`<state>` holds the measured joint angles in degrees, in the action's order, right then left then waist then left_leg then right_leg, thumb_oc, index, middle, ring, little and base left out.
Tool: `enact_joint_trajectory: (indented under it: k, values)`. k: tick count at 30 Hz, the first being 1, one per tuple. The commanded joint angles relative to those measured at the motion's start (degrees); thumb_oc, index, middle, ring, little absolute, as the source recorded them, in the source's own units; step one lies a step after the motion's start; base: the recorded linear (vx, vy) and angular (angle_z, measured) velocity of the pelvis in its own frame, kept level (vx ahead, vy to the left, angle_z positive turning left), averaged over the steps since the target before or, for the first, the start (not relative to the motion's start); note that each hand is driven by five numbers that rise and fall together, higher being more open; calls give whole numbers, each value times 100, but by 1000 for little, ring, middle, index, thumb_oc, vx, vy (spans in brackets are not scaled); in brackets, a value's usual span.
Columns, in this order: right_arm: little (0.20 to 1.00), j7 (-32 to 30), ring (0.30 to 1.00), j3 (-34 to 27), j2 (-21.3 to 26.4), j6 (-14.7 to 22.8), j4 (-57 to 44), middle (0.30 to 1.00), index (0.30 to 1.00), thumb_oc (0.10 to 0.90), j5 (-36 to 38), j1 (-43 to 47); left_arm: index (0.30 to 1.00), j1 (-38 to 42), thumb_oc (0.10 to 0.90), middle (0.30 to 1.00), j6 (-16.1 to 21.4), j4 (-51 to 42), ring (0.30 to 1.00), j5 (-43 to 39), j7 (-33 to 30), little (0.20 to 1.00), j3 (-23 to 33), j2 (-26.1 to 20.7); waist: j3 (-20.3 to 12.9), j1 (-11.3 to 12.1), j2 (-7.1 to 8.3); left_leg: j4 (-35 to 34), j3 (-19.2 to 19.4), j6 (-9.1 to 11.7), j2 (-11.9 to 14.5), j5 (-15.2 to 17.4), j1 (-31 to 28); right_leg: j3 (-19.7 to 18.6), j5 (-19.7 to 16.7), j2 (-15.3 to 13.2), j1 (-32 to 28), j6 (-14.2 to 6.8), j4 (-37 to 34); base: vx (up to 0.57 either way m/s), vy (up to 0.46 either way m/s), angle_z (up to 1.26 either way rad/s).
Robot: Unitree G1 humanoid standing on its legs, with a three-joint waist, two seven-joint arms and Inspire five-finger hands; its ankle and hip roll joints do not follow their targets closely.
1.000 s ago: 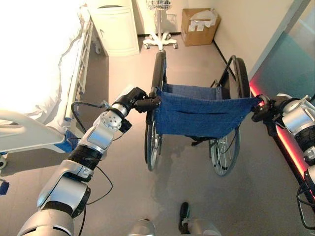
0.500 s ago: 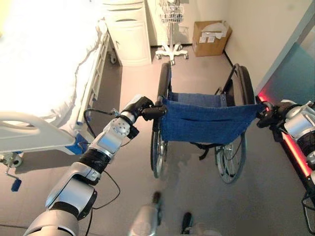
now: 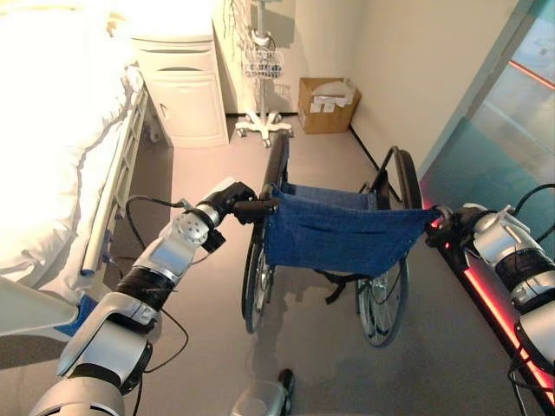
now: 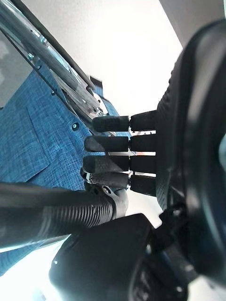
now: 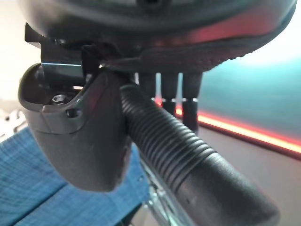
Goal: Push the wheelchair next to the bed
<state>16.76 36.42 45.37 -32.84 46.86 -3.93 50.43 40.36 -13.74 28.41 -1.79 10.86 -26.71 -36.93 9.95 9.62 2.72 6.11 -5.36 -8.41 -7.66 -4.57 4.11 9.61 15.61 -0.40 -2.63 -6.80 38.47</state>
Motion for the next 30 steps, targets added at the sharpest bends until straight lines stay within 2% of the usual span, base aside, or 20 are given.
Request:
enact_joint_trajectory:
  k: [1, 2, 4, 5, 6, 7, 8, 9, 12, 15, 16, 17, 18, 21, 22, 23, 25, 26, 28, 30]
  values:
    - [300, 86, 300, 578, -517, 2305, -1432, 300, 300, 400, -288, 935, 300, -427, 400, 300, 11, 465, 300, 424, 119, 300, -469, 134, 240, 136, 10, 176, 271, 394, 228, 414, 13, -137, -2065, -412, 267, -170, -1485, 256, -173, -46]
    - [300, 16, 300, 617, -577, 2305, -1383, 300, 300, 400, -290, 1026, 300, -417, 400, 300, 101, 532, 300, 430, 44, 300, -487, 170, 409, 17, -28, 218, 80, 410, 272, 627, -244, -127, -2256, -702, 790, -165, -1801, 273, -187, -42]
    - [300, -5, 300, 635, -609, 2264, -1377, 300, 300, 400, -269, 1067, 300, -428, 400, 300, 106, 518, 300, 436, 16, 300, -476, 193, 533, -87, 45, 317, -44, 414, 209, 883, -443, -144, -2631, -1036, 1148, -260, -2326, 311, -193, -9]
    - [300, -5, 300, 656, -608, 2226, -1380, 300, 300, 400, -250, 1099, 300, -426, 400, 300, 103, 507, 300, 441, 20, 300, -472, 200, 568, -118, 59, 352, -96, 417, 196, 965, -503, -158, -2695, -1110, 1227, -292, -2493, 422, -262, 5]
    - [300, -21, 300, 729, -591, 2099, -1385, 300, 300, 400, -155, 1202, 300, -392, 400, 300, 100, 492, 300, 480, 43, 300, -487, 228, 616, -180, 98, 375, -251, 469, 212, 1149, -659, -187, -2725, -1261, 1339, -343, -3170, 300, -192, 16]
    - [300, -22, 300, 734, -590, 2098, -1385, 300, 300, 400, -154, 1204, 300, -393, 400, 300, 100, 492, 300, 480, 44, 300, -484, 231, 628, -185, 76, 382, -260, 473, 232, 1169, -679, -170, -2722, -1242, 1305, -338, -3183, 515, -366, 50]
    - [300, 0, 300, 739, -552, 1939, -1454, 300, 300, 400, -58, 1298, 300, -408, 400, 300, 71, 435, 300, 547, 78, 300, -481, 245, 597, -205, 153, 436, -431, 556, 281, 1339, -772, -213, -2807, -1367, 1349, -428, -3880, 469, -348, 69]
    - [300, 39, 300, 747, -516, 1779, -1546, 300, 300, 400, -10, 1347, 300, -453, 400, 300, 56, 392, 300, 624, 104, 300, -462, 278, 567, -211, 183, 499, -533, 599, 316, 1433, -808, -273, -2852, -1385, 1306, -458, -4073, 575, -437, 89]
    - [300, 146, 300, 778, -404, 1488, -1733, 300, 300, 400, -19, 1456, 300, -603, 400, 300, 68, 252, 300, 736, 71, 300, -473, 323, 482, -228, 286, 701, -741, 711, 381, 1645, -796, -528, -2805, -1356, 1209, -441, -3762, 368, -327, 75]
    - [300, 263, 300, 788, -269, 1481, -1705, 300, 300, 400, -21, 1539, 300, -698, 400, 300, 9, 154, 300, 636, -52, 300, -492, 402, 411, -298, 274, 674, -857, 822, 572, 1633, -822, -685, -2611, -1217, 1155, -452, -3542, 316, -265, 89]
    - [300, 455, 300, 827, -149, 1576, -1700, 300, 300, 400, -112, 1688, 300, -749, 400, 300, -24, 113, 300, 383, -125, 300, -512, 458, 403, -383, 208, 513, -789, 1003, 939, 1433, -964, -577, -2364, -1130, 1162, -378, -3223, 390, -313, 110]
    - [300, 480, 300, 846, -116, 1623, -1700, 300, 300, 400, -113, 1729, 300, -761, 400, 300, -48, 93, 300, 377, -149, 300, -508, 471, 411, -398, 199, 475, -744, 1056, 1039, 1341, -996, -513, -2311, -1116, 1157, -352, -3159, 353, -349, 123]
    - [300, 492, 300, 905, -67, 1655, -1709, 300, 300, 400, -89, 1824, 300, -749, 400, 300, -106, 34, 300, 380, -194, 300, -511, 488, 434, -417, 189, 372, -567, 1174, 1293, 1038, -1049, -278, -2216, -1102, 1142, -288, -3049, 202, -293, 114]
    - [300, 531, 300, 975, 85, 1684, -1756, 300, 300, 400, 9, 1986, 300, -699, 400, 300, -220, -126, 300, 355, -245, 300, -520, 591, 479, -529, 112, 255, -132, 1331, 1779, 285, -991, 99, -1963, -938, 1008, -90, -2920, 213, -331, 87]
    - [300, 561, 300, 958, 125, 1689, -1767, 300, 300, 400, -30, 1993, 300, -687, 400, 300, -233, -165, 300, 370, -231, 300, -522, 630, 485, -578, 87, 239, 70, 1370, 1898, 155, -1010, 237, -1921, -925, 980, -51, -2888, 214, -286, 99]
    - [300, 599, 300, 919, 211, 1763, -1772, 300, 300, 400, -142, 1975, 300, -646, 400, 300, -295, -201, 300, 379, -283, 300, -590, 773, 461, -710, 42, 172, 390, 1444, 2071, -115, -1078, 460, -1858, -886, 935, 28, -2856, 179, -215, 100]
    - [300, 606, 300, 885, 256, 1809, -1799, 300, 300, 400, -197, 1935, 300, -622, 400, 300, -305, -164, 300, 402, -316, 300, -629, 903, 426, -833, 4, 150, 644, 1510, 2211, -346, -1163, 606, -1816, -829, 906, 97, -2853, 183, -201, 76]
    - [300, 614, 300, 836, 298, 1872, -1819, 300, 300, 400, -259, 1847, 300, -611, 400, 300, -317, -113, 300, 389, -354, 300, -662, 1015, 354, -955, -19, 213, 922, 1586, 2353, -579, -1301, 835, -1776, -805, 878, 179, -2854, 170, -180, 70]
    - [300, 558, 300, 811, 279, 2029, -1745, 300, 300, 400, -290, 1718, 300, -608, 400, 300, -345, -32, 300, 338, -415, 300, -696, 1141, 275, -1005, -37, 461, 1102, 1666, 2400, -759, -1422, 1108, -1727, -787, 785, 265, -2893, 235, -258, 88]
    - [300, 495, 300, 791, 221, 2094, -1675, 300, 300, 400, -269, 1622, 300, -619, 400, 300, -365, 22, 300, 355, -386, 300, -685, 1215, 228, -973, -33, 613, 1143, 1668, 2359, -890, -1356, 1219, -1690, -726, 623, 320, -2991, 266, -257, 34]
